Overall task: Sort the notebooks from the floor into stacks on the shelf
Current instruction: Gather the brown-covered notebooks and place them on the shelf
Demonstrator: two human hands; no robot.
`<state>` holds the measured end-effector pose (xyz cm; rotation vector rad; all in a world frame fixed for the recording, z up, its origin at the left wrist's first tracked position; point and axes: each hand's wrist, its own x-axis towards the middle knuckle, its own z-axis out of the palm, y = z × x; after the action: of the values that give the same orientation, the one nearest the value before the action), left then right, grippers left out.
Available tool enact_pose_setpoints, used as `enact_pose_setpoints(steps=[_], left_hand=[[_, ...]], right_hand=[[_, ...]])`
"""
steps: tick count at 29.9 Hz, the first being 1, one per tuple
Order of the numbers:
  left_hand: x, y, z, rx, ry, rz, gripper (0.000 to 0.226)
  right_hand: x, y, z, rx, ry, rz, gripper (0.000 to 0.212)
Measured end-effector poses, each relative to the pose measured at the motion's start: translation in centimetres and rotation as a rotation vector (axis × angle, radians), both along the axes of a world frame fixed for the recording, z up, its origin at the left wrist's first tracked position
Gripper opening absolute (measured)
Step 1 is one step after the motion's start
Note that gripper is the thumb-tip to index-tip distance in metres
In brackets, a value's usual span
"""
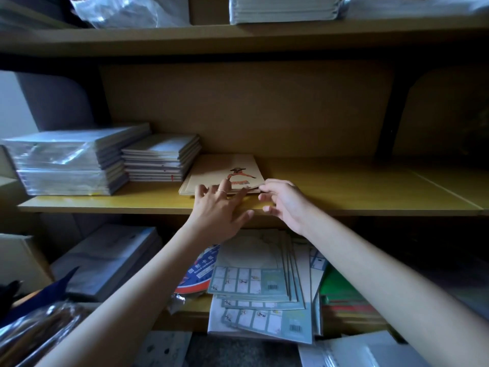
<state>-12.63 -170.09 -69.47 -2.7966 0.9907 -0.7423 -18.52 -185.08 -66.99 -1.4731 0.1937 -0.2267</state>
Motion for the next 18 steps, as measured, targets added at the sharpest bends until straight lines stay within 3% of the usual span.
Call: enact_pose_setpoints(steps=[3, 8, 14, 16, 18], left_hand=[[-0.2, 0.0, -0.2, 0.020, -0.002, 0.027, 0.075], [0.5, 0.6, 0.4, -0.053, 0.065, 0.014, 0.071], [-1.6, -0.4, -1.4, -0.115, 0.062, 0.131, 0.068], [-4.0, -1.1, -3.7, -0.190, -0.067, 0.029, 0.072], [-6.6, -1.8, -6.9, -0.132, -0.148, -0.140, 0.074]], right_hand=[[0.1, -0.1, -0.1, -0.018, 0.009, 0.008, 0.008], [-0.4, 0.2, 0.0, -0.112, 0.033, 0.033, 0.032], [-4.9, -0.1, -3.0, -0.275, -0.189, -0.050, 0.031], [-7.6, -1.0, -4.9, -0.377, -0.222, -0.030, 0.035], [-10.5, -2.2, -7.5, -0.463, -0.178, -0.016, 0.038]])
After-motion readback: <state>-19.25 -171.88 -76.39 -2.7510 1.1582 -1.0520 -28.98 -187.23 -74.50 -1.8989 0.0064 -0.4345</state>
